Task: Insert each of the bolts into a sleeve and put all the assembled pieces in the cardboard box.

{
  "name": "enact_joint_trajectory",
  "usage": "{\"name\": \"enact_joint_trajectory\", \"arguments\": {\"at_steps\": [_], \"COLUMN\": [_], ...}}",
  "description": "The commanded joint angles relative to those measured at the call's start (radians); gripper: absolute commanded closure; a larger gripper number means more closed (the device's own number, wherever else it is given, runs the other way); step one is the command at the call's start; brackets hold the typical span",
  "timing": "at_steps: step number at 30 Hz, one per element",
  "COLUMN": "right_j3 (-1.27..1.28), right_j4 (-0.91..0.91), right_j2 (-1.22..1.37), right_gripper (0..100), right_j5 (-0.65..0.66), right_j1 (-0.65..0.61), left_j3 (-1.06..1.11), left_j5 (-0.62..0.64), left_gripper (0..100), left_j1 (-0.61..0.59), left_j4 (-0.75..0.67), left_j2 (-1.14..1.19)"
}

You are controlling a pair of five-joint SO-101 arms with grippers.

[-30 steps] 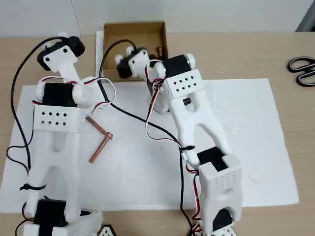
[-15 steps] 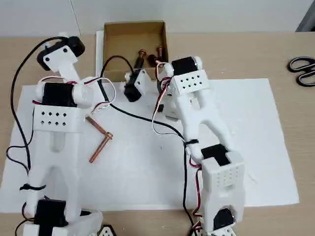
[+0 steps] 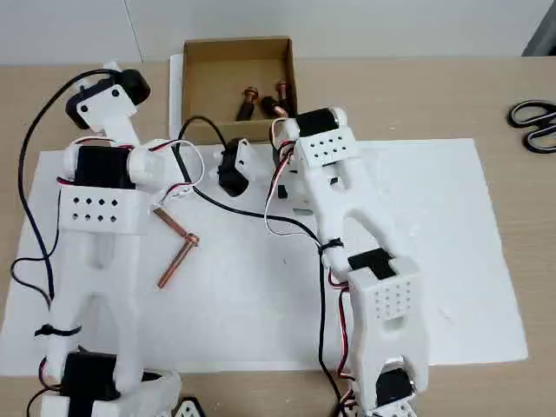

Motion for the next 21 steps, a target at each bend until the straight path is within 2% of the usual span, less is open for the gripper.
{"name": "enact_joint_trajectory", "arguments": {"at_steps": [1, 13, 18, 21], "right_j3": [-0.003, -0.003, -0.003, -0.003], "right_j4": [-0.047, -0.143, -0.143, -0.143], "right_j2": [0.005, 0.087, 0.110, 0.119], "right_gripper": [81.9, 82.2, 88.9, 89.6], "right_j5": [0.021, 0.051, 0.051, 0.051], "right_j1": [-0.007, -0.016, -0.016, -0.015], "left_j3": [-0.041, -0.041, -0.041, -0.041], "left_j5": [0.002, 0.002, 0.002, 0.002], "left_gripper": [99, 99, 99, 99], "left_j1": [-0.003, -0.005, -0.005, -0.005], "left_j4": [0.006, 0.006, 0.006, 0.006], "left_j2": [-0.048, -0.048, -0.048, -0.048]}}
